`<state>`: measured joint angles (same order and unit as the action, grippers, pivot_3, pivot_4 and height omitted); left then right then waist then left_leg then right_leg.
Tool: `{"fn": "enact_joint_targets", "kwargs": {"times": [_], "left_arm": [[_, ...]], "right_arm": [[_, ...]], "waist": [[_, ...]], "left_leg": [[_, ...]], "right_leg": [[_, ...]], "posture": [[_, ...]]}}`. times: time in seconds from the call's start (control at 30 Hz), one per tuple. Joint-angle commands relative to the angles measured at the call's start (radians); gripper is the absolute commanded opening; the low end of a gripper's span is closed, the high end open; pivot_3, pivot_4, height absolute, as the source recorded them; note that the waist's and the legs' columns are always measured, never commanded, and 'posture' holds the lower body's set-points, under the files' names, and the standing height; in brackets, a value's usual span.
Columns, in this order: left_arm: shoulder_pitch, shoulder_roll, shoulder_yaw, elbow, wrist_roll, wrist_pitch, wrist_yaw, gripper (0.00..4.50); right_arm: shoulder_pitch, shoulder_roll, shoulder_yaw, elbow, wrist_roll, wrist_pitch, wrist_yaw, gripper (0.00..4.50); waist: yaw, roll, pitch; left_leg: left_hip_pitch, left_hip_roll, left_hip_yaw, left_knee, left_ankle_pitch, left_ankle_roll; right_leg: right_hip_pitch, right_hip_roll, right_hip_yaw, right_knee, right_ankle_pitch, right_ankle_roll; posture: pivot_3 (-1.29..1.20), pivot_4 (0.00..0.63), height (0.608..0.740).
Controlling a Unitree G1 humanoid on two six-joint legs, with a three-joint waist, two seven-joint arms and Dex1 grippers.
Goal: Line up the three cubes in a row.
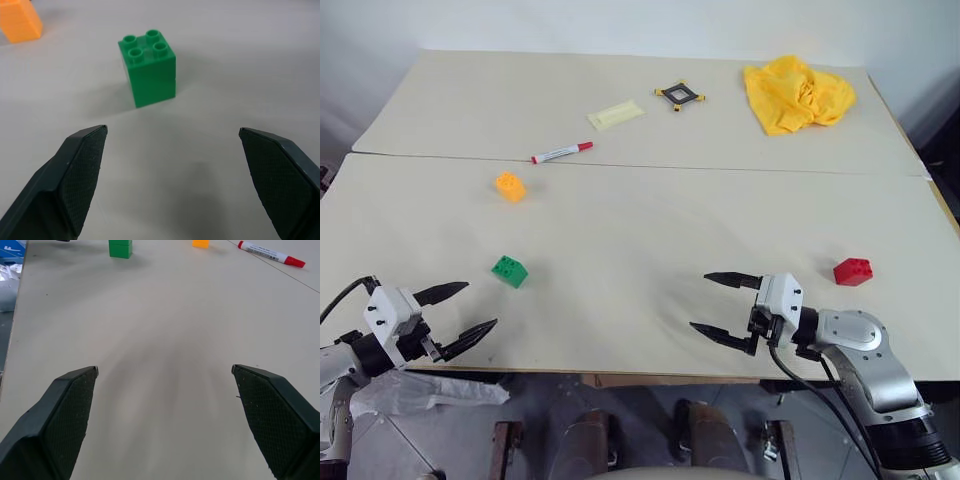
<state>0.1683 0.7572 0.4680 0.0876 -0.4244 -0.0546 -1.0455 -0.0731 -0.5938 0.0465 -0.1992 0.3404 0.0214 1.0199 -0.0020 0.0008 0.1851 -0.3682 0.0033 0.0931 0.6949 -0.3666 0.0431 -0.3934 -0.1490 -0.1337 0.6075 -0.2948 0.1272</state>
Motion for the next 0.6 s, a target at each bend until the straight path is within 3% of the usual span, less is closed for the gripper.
{"fn": "enact_joint_targets", "kwargs": {"times": [0.03,0.2,0.33,0.47,0.6], "left_arm": [[0.005,0.006,0.02,-0.019,-0.018,0.006,0.004,4.48],[-0.005,0.009,0.051,-0.209,-0.187,0.208,0.047,4.48],[-0.101,0.022,-0.025,-0.395,-0.291,0.375,0.114,4.48],[-0.233,0.006,-0.183,-0.449,-0.254,0.429,0.116,4.48],[-0.367,-0.043,-0.383,-0.4,-0.14,0.41,0.101,4.48]], "right_arm": [[-0.006,0.006,-0.005,-0.024,0.012,-0.015,-0.001,4.5],[0.008,0.006,-0.04,-0.044,0.034,-0.002,-0.023,4.5],[0.042,-0.01,-0.115,-0.109,0.102,0.058,-0.063,4.5],[0.11,-0.031,-0.242,-0.197,0.138,0.114,-0.138,4.5],[0.245,-0.055,-0.506,-0.268,0.186,0.179,-0.233,4.5]], "waist": [[0.0,0.0,0.0],[0.0,0.0,0.0],[0.006,0.0,0.0],[0.01,0.001,0.0],[0.019,0.002,-0.001]], "left_leg": [[0.0,0.0,0.0,0.0,0.0,0.0],[0.0,0.0,-0.001,0.001,0.0,0.0],[-0.001,0.0,-0.002,0.002,0.0,0.0],[0.0,-0.002,-0.002,0.003,0.0,0.0],[0.0,-0.002,-0.001,0.002,0.0,0.0]], "right_leg": [[0.0,0.0,0.0,0.0,0.0,0.0],[0.0,0.0,0.0,0.0,0.0,0.0],[0.001,-0.001,0.001,0.001,0.0,0.0],[0.001,0.0,0.001,0.003,0.0,0.0],[0.001,0.001,0.001,0.003,0.0,0.0]], "posture": [[0.0,0.15,0.74],[0.0,0.15,0.74],[0.0,0.15,0.74],[0.0,0.15,0.74],[0.0,0.15,0.74]]}}
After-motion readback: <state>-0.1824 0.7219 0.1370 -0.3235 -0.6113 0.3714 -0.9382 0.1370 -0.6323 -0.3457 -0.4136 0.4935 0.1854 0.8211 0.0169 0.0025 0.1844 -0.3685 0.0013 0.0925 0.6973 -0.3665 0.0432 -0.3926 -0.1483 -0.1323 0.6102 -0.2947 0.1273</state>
